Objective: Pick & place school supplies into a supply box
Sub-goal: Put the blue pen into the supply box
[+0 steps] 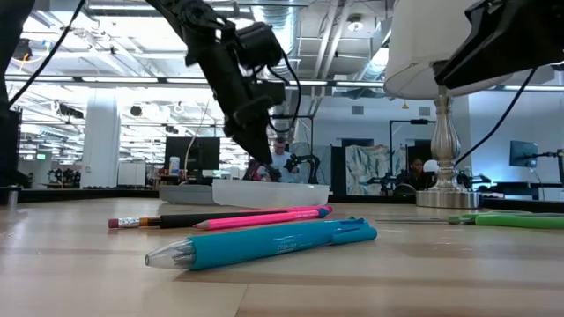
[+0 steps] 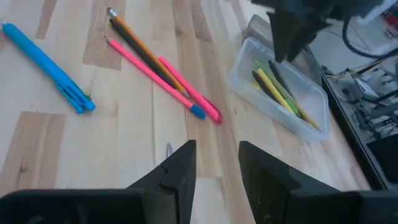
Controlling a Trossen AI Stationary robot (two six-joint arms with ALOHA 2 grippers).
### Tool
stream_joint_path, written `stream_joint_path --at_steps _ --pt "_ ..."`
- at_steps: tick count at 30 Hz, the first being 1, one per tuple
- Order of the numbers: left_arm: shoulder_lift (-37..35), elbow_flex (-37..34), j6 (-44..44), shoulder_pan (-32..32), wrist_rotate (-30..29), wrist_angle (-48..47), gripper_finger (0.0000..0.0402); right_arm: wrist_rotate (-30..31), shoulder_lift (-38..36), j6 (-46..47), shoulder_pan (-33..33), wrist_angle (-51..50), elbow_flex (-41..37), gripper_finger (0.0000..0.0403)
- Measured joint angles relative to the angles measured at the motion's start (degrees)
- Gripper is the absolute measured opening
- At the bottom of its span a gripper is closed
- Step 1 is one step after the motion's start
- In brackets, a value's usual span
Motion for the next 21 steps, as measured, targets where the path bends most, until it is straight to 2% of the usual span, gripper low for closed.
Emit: stream_joint_path --at_steps 4,8,14,21 --pt "-3.30 0.00 -0.02 -3.63 -2.19 -3.94 0.0136 -0.96 0.00 0.00 -1.53 0.21 -0.02 0.0116" --pt "-5.83 0.00 -1.88 -9.84 -4.68 -8.22 0.0133 -7.74 1.41 -0.93 -4.09 2.94 -0.01 0.0116" --pt "-6.32 -0.02 -4.06 -22.32 -12.36 -11.57 0.0132 -15.54 9.15 -11.71 -6.36 14.27 -0.02 0.0116" --pt "-6.96 -2.98 -12.90 -34.47 -21.48 -11.81 0.0132 -23.06 15.10 -21.72 -10.46 23.46 -0.02 0.0116"
